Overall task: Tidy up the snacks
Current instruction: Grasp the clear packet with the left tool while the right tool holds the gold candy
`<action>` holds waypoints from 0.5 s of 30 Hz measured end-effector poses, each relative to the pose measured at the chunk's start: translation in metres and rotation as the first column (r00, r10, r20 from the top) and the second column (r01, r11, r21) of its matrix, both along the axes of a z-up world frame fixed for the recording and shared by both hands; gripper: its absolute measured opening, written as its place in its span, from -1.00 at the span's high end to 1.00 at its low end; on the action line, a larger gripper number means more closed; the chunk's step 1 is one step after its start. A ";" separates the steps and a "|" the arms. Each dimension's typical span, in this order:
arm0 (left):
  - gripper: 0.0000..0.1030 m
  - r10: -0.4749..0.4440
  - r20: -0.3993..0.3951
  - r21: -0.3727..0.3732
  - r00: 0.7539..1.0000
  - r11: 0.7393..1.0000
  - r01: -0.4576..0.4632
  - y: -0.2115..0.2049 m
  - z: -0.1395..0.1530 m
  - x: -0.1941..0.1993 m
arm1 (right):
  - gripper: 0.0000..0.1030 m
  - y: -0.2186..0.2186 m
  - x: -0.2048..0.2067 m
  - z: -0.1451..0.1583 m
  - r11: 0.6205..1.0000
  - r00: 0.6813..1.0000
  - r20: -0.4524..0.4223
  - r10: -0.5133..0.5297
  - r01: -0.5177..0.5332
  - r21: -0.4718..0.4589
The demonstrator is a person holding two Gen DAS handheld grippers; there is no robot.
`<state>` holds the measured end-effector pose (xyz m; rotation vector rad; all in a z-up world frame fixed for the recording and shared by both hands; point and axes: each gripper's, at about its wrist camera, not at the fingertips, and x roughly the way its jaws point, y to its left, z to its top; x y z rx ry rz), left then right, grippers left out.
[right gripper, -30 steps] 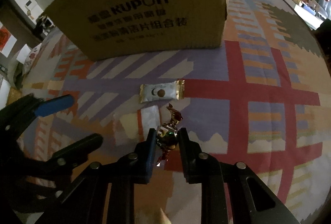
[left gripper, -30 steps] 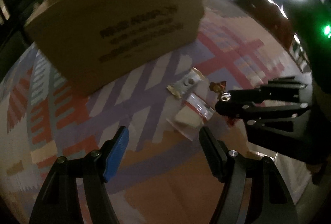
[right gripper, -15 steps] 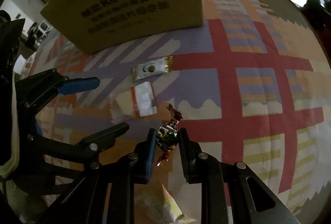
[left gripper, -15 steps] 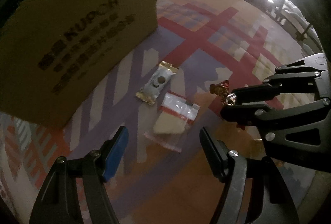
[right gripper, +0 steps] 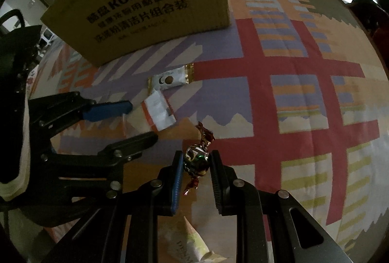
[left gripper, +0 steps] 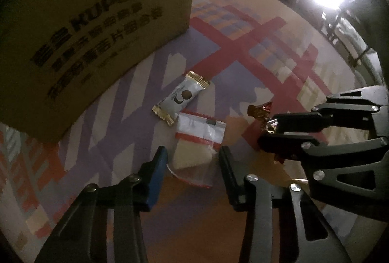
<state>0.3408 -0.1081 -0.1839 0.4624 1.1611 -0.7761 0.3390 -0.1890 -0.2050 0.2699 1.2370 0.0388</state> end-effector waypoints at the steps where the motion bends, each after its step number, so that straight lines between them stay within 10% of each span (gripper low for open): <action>1: 0.19 0.017 -0.002 -0.008 1.000 1.000 -0.017 0.002 0.002 0.000 | 0.55 -0.001 0.000 0.000 1.000 1.000 0.001 0.001 -0.001 0.000; 15: 0.20 0.314 0.027 -0.120 0.949 0.944 -0.308 0.039 0.048 -0.007 | 0.55 0.002 -0.004 0.036 0.997 0.992 0.100 0.076 -0.073 -0.028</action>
